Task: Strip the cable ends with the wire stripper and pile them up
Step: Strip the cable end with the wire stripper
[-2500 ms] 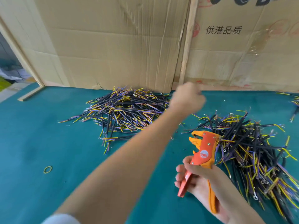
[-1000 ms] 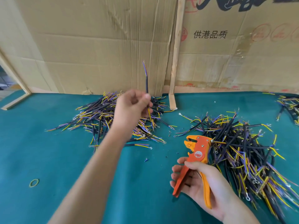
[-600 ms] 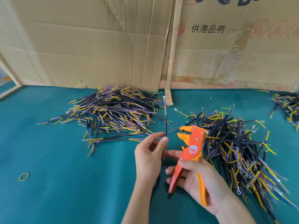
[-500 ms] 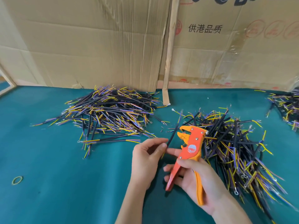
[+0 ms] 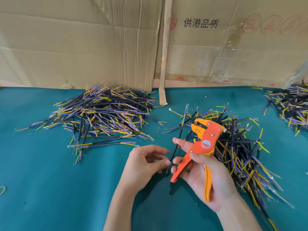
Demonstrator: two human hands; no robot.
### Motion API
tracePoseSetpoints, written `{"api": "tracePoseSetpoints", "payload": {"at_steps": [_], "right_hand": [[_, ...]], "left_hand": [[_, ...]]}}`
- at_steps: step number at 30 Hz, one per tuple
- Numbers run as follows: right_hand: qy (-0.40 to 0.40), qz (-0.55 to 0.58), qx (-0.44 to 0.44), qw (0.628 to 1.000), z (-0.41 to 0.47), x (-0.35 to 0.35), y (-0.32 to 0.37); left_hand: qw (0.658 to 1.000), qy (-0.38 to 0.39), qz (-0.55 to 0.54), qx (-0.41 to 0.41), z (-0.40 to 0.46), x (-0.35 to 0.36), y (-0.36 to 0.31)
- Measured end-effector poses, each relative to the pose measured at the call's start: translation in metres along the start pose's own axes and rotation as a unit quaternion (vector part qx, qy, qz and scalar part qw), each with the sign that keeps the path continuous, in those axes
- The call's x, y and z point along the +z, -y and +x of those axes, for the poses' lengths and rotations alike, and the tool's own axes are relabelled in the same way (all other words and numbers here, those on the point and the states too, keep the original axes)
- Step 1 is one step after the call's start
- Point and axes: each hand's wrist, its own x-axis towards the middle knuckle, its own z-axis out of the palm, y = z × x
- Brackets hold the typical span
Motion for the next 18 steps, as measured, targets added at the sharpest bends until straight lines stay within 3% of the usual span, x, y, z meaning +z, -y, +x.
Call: {"api": "tracePoseSetpoints", "payload": {"at_steps": [6,18], "right_hand": [[0.015,0.002,-0.007,1.000,-0.0009,-0.0041,0.0018],[0.017,0.043,-0.026,0.999,-0.0017,-0.0068,0.0059]], "left_hand": [[1.000,0.007,0.014,-0.013,-0.0010,-0.0013,-0.0008],[0.995,-0.055,0.087,0.011,0.0011,0.0022,0.0027]]}}
